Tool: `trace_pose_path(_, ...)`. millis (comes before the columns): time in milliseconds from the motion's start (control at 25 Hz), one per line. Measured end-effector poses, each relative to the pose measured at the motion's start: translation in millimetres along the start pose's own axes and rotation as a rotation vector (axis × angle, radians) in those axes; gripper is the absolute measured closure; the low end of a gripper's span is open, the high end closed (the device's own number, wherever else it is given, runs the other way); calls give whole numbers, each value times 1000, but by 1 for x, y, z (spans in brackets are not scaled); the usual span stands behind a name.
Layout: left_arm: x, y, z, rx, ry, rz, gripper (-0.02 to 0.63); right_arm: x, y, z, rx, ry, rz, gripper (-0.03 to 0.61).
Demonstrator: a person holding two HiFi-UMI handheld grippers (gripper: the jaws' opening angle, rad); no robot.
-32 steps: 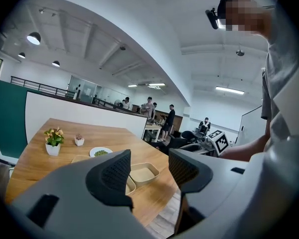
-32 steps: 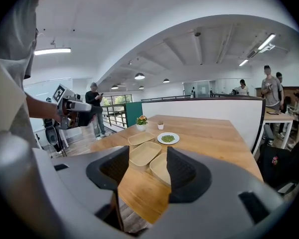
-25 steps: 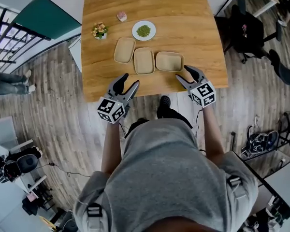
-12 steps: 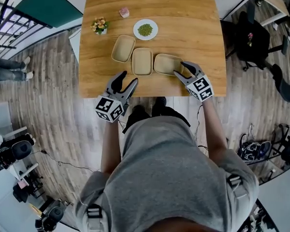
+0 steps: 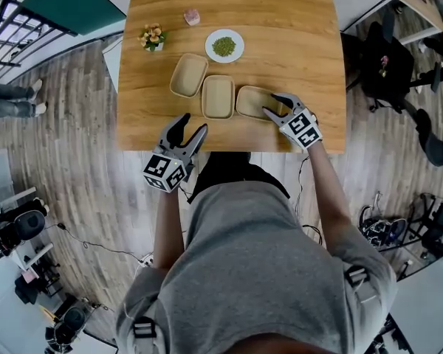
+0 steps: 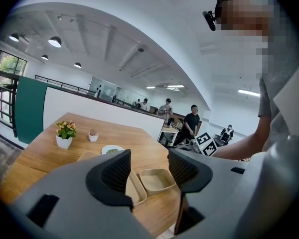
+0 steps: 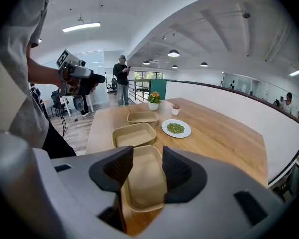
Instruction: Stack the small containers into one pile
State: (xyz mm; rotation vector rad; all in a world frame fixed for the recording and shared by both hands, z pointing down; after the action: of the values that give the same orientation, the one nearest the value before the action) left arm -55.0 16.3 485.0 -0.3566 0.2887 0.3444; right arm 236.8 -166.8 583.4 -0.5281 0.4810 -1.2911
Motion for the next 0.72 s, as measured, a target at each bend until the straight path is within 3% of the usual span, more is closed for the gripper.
trace_pose_path(720,-54,-52,-1,-78,58,25,367,46,-77,20,-233,85,-127,430)
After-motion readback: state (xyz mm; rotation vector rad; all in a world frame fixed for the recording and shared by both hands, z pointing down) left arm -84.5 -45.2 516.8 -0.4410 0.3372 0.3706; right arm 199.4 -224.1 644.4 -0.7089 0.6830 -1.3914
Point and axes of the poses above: the fingertips, and each gripper's own axes: y backward along the fingers, x to its right, z out of its underside, the point moved 10 cm from there along y, backward along the fingers, and after that the axes turned 1 degree about y, right-handed, at the moved point
